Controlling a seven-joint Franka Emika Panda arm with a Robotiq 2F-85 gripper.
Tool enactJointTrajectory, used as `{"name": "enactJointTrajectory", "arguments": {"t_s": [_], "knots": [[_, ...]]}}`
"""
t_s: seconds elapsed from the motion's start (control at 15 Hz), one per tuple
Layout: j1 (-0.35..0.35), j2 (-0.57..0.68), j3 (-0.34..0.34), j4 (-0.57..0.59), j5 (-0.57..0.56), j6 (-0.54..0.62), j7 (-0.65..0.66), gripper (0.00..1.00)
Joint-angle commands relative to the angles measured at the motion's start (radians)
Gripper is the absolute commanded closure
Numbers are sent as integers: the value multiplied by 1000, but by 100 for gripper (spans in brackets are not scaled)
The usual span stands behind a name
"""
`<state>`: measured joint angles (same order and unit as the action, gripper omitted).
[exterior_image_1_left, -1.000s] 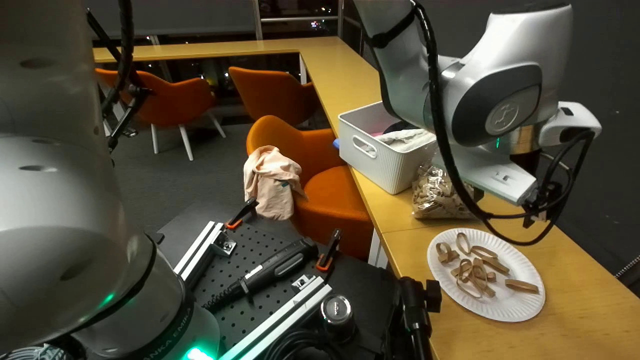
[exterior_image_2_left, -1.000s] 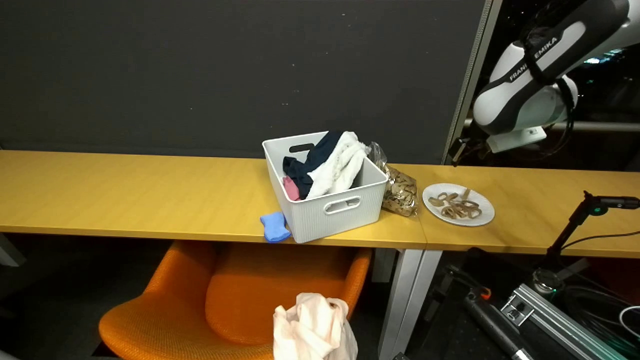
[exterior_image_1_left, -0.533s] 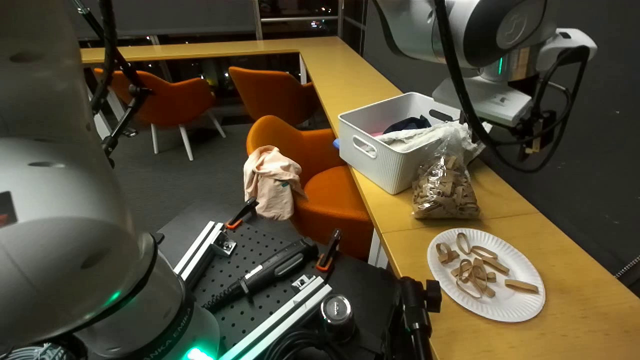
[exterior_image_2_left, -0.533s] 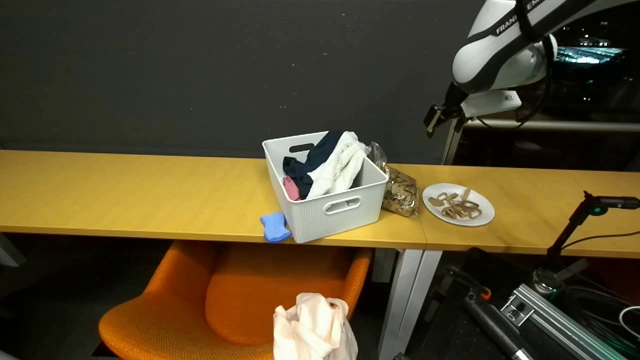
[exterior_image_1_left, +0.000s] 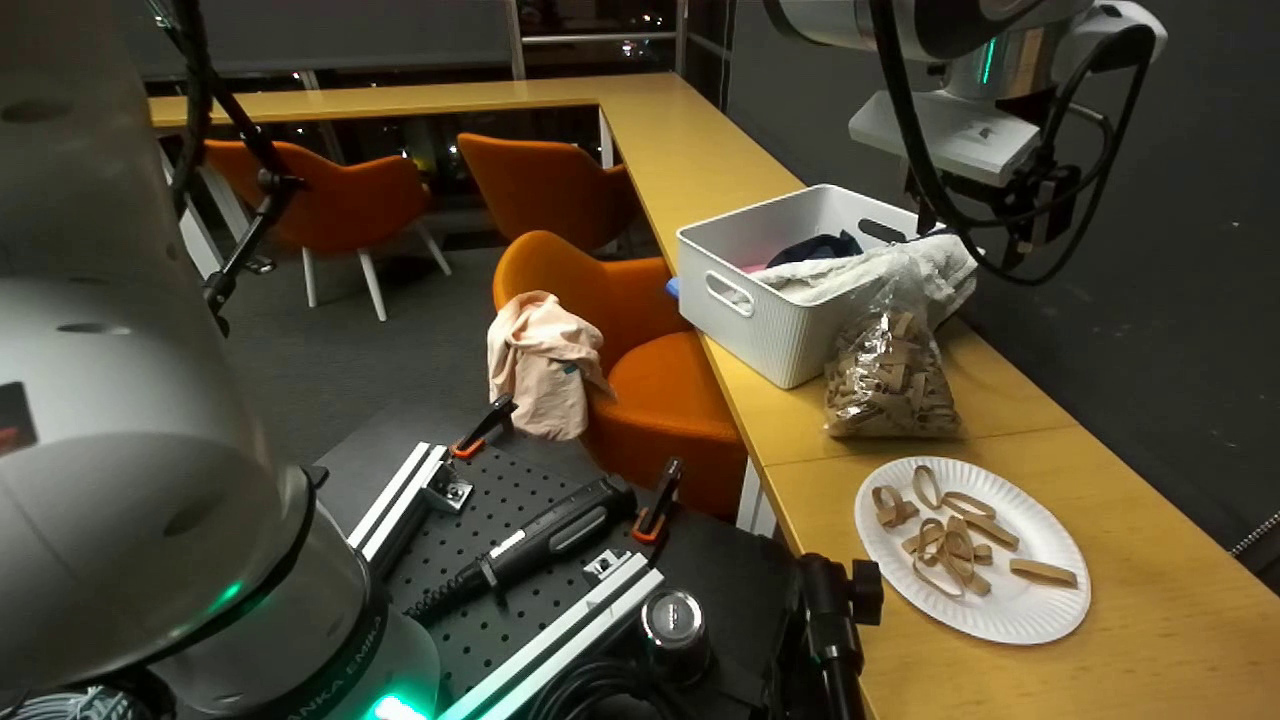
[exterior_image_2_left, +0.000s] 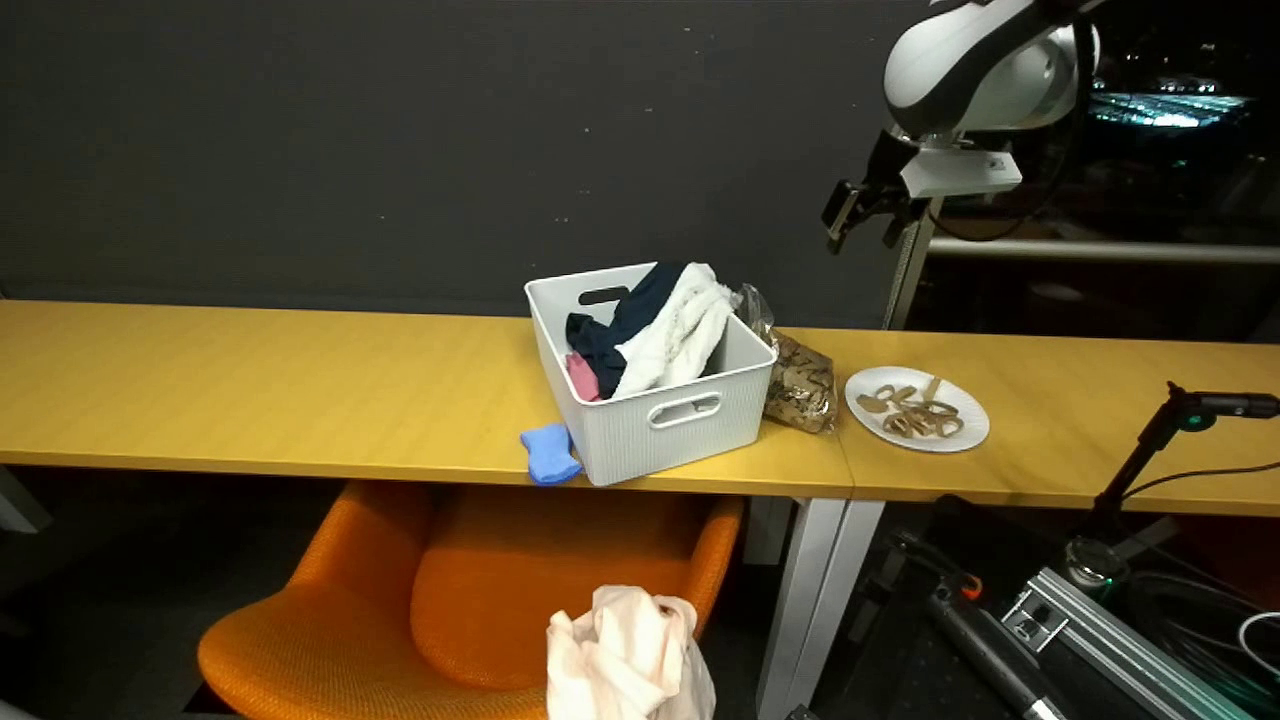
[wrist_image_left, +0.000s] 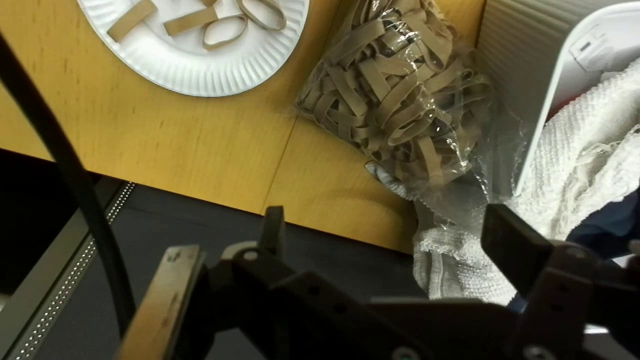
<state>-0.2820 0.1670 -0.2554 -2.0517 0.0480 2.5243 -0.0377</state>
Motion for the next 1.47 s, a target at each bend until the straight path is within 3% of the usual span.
{"name": "enactJointTrajectory", "arguments": {"t_s": [0.0, 0.87, 1.4], "knots": [[-1, 0, 1, 2, -1, -2, 1, 0], [39, 292, 134, 168, 91, 174, 26, 0], [33, 393, 121, 293, 72, 166, 70, 0]]}}
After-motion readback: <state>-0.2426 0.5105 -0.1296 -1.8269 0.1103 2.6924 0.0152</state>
